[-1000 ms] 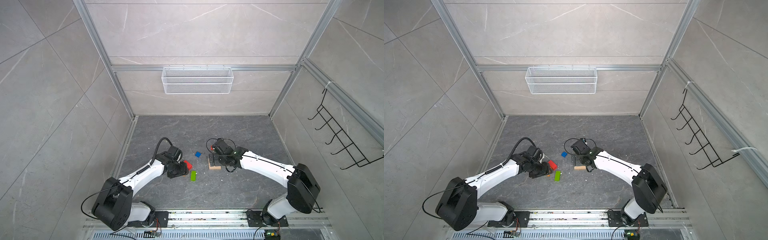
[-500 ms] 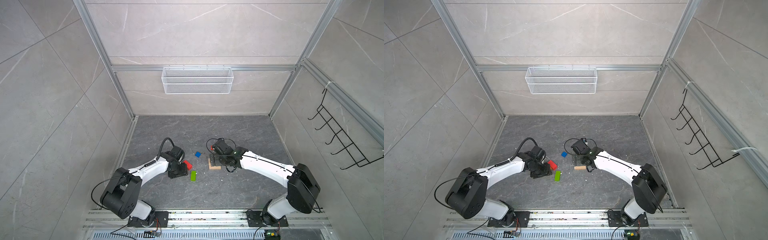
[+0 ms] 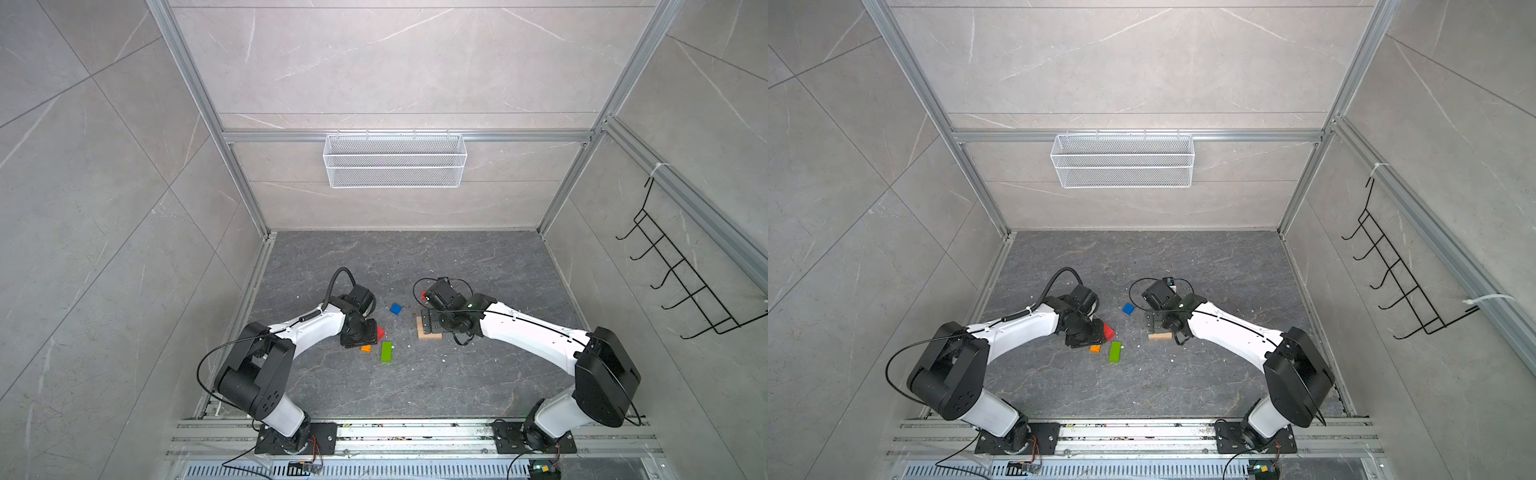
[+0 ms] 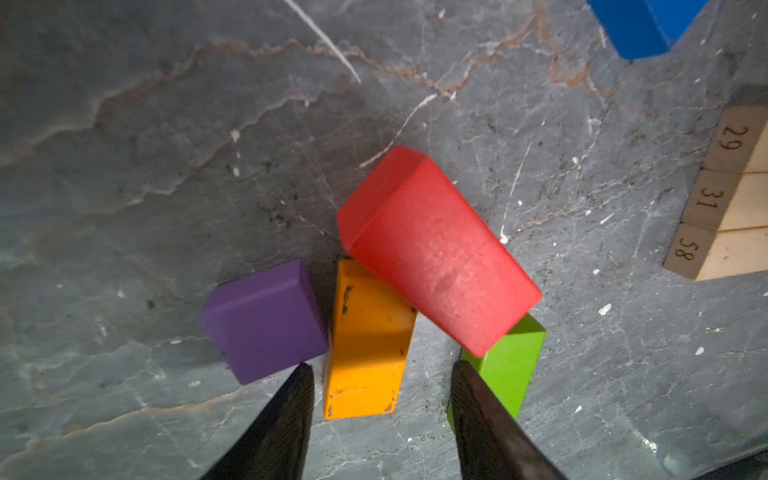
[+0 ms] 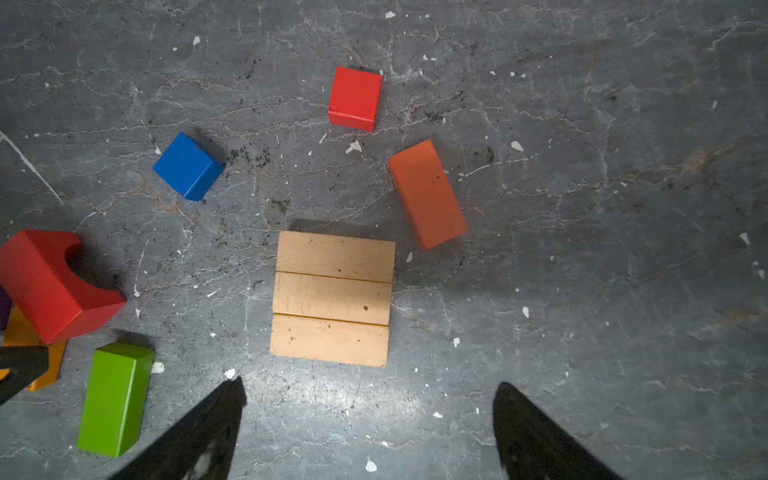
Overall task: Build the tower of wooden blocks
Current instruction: 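Lift the right gripper away while the left gripper moves over the yellow block, then grasp the yellow block with the left gripper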
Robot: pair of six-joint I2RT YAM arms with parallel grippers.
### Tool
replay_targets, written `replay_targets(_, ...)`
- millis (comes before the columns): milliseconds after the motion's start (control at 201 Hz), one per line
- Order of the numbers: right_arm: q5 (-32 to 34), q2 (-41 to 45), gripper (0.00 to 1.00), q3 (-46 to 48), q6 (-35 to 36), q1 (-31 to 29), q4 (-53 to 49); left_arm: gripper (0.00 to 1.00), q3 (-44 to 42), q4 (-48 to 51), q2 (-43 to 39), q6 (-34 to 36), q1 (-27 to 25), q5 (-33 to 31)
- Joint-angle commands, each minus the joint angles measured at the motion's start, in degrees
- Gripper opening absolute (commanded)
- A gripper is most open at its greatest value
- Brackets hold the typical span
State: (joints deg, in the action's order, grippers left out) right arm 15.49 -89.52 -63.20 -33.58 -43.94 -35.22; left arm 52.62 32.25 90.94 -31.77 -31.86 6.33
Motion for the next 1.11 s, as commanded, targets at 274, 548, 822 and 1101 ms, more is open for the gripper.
replay_targets(274,1.7,1.2,0.93,0.3,0.2,0.3,-1.5,0.49,2.9,3.9,3.1,3.2,-0.9,-4.2)
replay_targets(548,1.4,0.6,0.93,-0.1,0.4,0.3,-1.5,0.39,3.8,5.4,4.5,3.2,-2.7,-7.6)
replay_targets(822,1.6,0.6,0.92,-0.1,0.4,0.3,-1.6,0.37,3.9,5.8,5.2,2.4,-3.5,-8.8)
replay_targets(1101,1.6,0.5,0.92,-0.2,0.5,0.3,-1.6,0.24,4.7,7.0,4.5,2.3,-3.7,-9.6)
